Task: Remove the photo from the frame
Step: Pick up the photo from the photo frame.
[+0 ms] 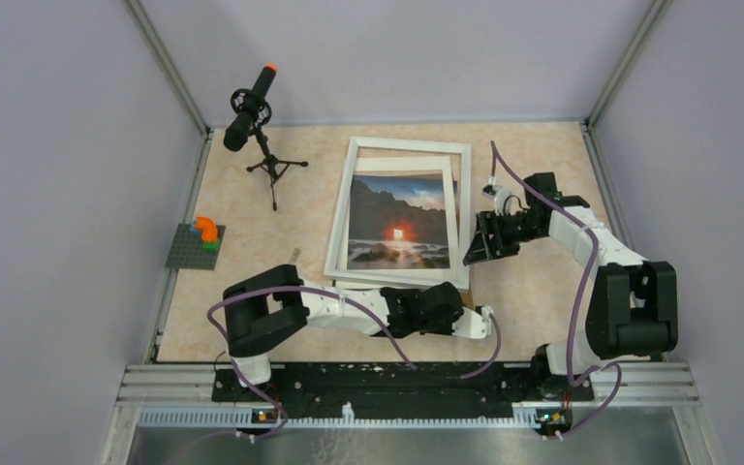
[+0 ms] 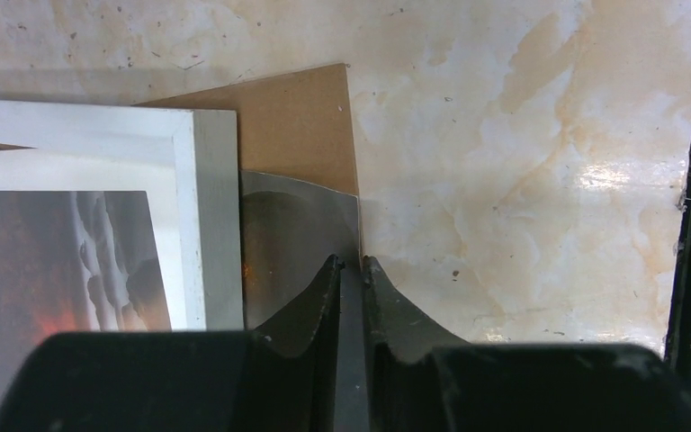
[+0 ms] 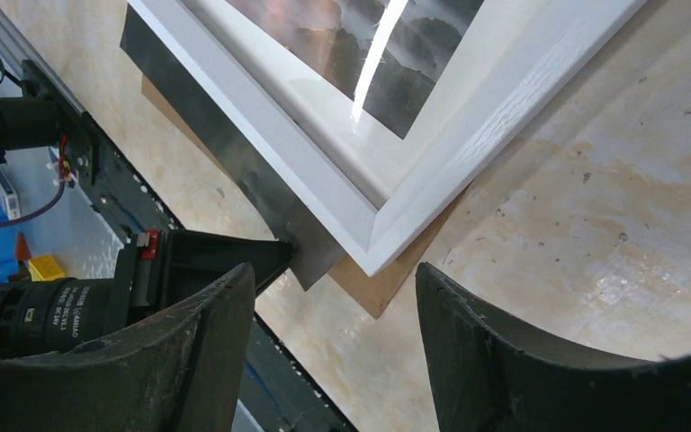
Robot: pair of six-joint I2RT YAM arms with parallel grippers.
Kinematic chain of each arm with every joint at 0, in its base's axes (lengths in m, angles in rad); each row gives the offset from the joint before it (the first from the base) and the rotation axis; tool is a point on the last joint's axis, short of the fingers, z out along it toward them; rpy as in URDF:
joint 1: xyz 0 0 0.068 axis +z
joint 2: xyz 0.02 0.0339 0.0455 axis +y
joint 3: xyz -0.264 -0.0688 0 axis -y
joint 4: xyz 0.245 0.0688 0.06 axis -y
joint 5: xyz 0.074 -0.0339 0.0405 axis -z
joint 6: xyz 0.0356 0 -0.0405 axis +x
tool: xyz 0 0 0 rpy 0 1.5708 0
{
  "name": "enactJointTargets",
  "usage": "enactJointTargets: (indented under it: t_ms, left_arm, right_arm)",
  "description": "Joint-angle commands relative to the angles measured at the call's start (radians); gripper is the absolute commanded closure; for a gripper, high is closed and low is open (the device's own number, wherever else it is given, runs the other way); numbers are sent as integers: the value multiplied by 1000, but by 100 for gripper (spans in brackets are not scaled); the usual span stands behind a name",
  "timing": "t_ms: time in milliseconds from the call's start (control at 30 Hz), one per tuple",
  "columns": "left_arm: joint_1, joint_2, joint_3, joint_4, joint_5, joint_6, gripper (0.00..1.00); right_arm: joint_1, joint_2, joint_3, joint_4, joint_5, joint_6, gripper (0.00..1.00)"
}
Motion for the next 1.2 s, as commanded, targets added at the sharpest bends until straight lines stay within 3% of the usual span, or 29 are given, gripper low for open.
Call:
enactJointTargets:
  t_ms: [0, 400, 633, 867, 967, 1100, 1167]
  left_arm:
    - [5, -47, 38, -12, -31, -12, 83]
    - [18, -48, 24, 2, -74, -22, 88]
    - [20, -33, 15, -10, -63, -32, 74]
    - [20, 13, 51, -33, -84, -89, 70]
    - [27, 10, 58, -36, -80, -98, 78]
    - [33, -24, 66, -57, -41, -100, 100]
    - [41, -31, 74, -67, -27, -101, 100]
  right_arm:
    - [-9, -29, 3, -10, -14, -49, 36]
    - [-10, -7, 22, -25, -20, -51, 36]
    - [-9, 7, 28, -24, -24, -49, 36]
    - [-9, -16, 26, -31, -29, -85, 35]
    - [-11, -73, 8, -4, -36, -130, 32]
    - [-24, -184, -49, 58, -43, -226, 29]
    - [-27, -247, -89, 93, -40, -286, 28]
